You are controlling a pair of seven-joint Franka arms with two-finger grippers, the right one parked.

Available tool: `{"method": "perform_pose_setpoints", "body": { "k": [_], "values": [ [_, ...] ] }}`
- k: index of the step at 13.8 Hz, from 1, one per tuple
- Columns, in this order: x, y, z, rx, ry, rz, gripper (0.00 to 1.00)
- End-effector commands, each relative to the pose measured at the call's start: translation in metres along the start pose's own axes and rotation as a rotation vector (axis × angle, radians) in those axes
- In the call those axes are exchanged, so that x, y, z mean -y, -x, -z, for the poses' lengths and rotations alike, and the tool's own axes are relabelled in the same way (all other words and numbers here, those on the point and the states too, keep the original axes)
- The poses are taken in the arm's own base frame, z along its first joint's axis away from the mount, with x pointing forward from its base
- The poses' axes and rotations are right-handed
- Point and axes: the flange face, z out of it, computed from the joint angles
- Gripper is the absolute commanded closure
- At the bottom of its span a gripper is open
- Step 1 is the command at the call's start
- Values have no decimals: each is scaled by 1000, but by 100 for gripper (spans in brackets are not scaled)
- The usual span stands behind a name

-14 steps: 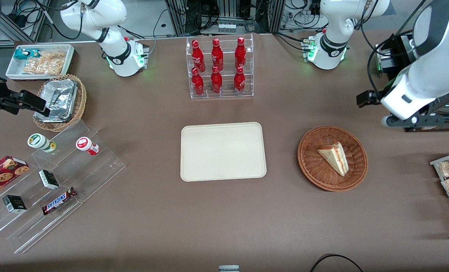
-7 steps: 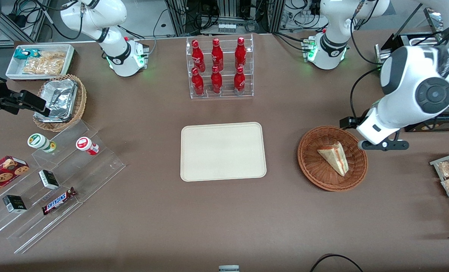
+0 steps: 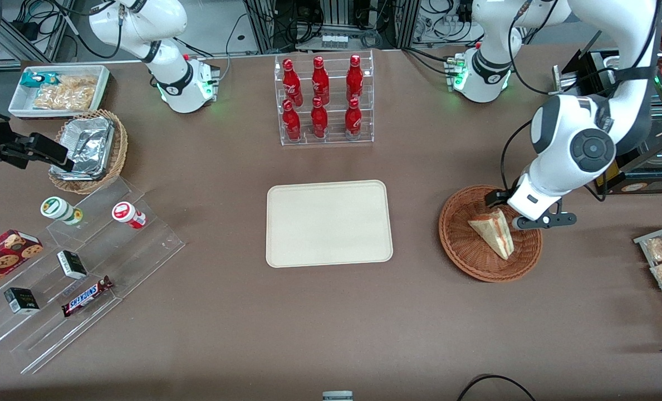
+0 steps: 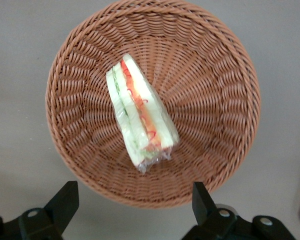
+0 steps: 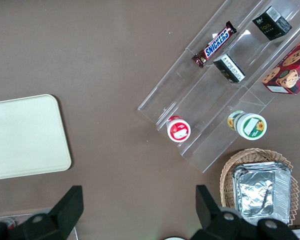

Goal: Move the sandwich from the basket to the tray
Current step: 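Lower the left gripper and close it on the wrapped sandwich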

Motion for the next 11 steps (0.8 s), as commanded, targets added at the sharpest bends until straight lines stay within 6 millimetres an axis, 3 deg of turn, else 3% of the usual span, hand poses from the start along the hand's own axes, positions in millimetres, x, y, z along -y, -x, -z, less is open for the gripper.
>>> {"method": "perform_pose_setpoints", "body": {
  "k": [1, 7, 11],
  "values": [
    [4, 8, -3, -55, 15, 190, 0],
    [6, -4, -20, -84, 60, 577, 0],
    [6, -10, -43, -69, 66, 619, 0]
  ]
}}
